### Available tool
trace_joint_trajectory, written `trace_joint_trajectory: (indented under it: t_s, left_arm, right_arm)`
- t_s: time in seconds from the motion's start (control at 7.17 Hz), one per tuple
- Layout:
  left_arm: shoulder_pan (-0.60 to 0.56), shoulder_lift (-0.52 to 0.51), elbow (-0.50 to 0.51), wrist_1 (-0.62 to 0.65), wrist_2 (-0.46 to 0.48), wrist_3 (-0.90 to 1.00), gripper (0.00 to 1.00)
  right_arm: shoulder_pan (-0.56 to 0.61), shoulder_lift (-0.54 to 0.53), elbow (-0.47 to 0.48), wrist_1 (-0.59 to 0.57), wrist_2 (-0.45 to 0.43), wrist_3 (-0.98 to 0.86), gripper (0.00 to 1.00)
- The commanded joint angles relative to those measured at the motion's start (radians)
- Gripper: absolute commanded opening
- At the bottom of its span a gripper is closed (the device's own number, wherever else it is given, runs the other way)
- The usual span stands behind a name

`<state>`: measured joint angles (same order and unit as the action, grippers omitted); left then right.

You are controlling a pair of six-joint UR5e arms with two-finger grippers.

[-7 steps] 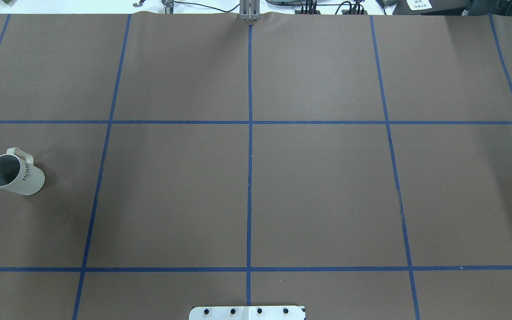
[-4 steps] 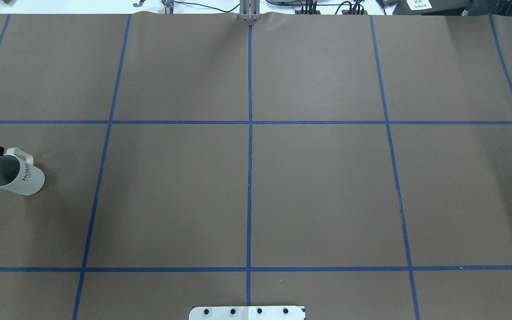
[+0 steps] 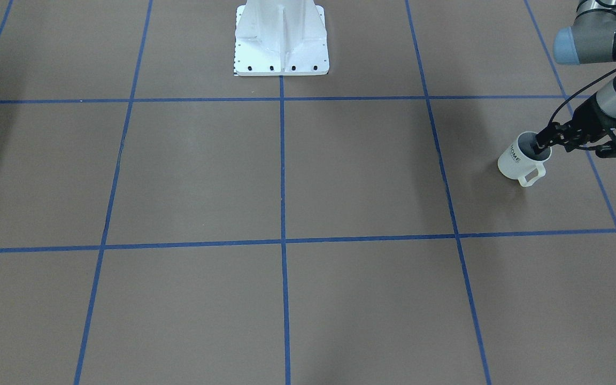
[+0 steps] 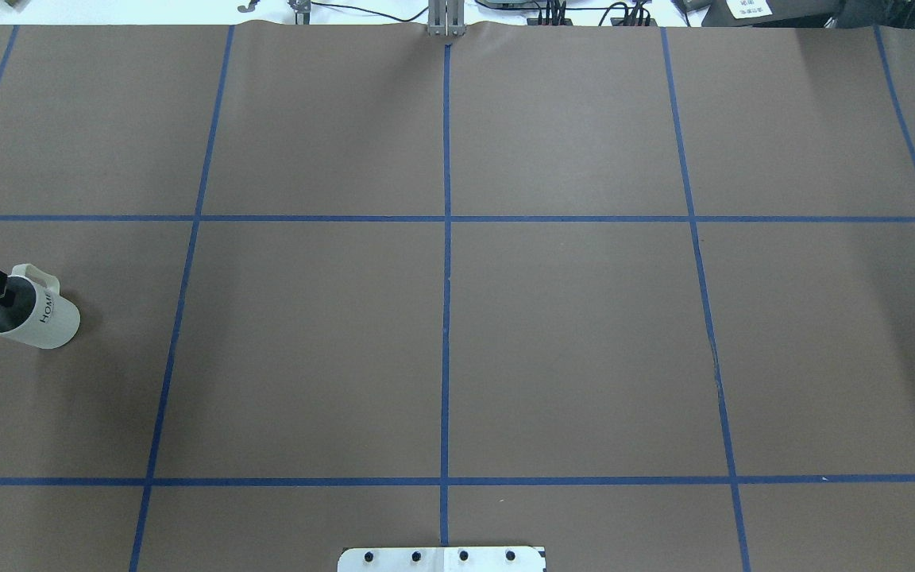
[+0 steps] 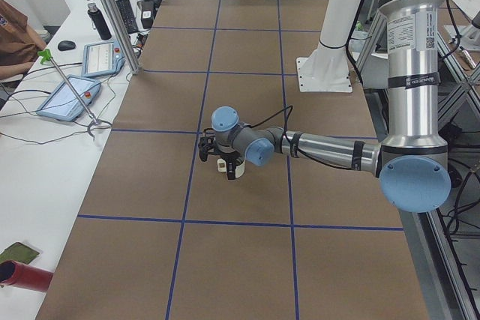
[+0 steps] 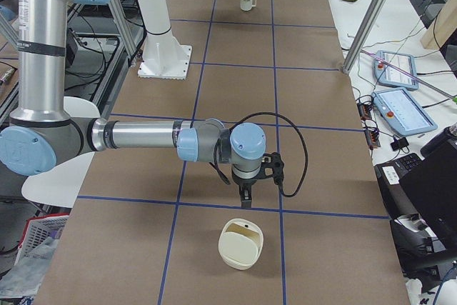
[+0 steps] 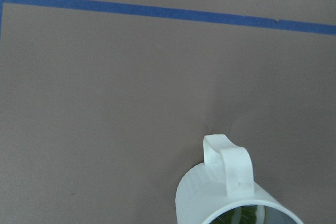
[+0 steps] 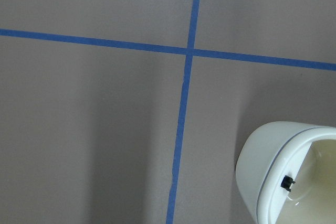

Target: Left arm hands cup to right arm to dump lemon

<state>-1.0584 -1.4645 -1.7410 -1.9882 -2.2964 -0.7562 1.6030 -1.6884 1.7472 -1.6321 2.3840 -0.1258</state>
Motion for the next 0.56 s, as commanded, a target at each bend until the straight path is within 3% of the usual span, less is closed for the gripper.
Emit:
trace_joint_trajectory:
  t_s: [0.0, 0.14, 0.28, 0.42]
  left_arm:
    - [0.009, 0.001, -0.003, 0.000, 0.000, 0.000, 0.08]
    - [0.009, 0.000, -0.008, 0.000, 0.000, 0.000, 0.00]
    - [0.003, 0.001, -0.044, 0.020, -0.009, 0.000, 0.00]
    - [-0.008, -0.010, -0.155, 0.199, -0.026, 0.012, 0.00]
  right_arm:
    - [0.000, -0.001, -0.002, -0.003, 0.004, 0.002, 1.00]
    - [0.000, 0.001, 0.009, -0.003, 0.009, 0.000, 1.00]
    - [0.000, -0.001, 0.021, -0.002, 0.007, 0.000, 1.00]
    - [0.000, 0.006, 0.047, -0.002, -0.002, 0.000, 1.00]
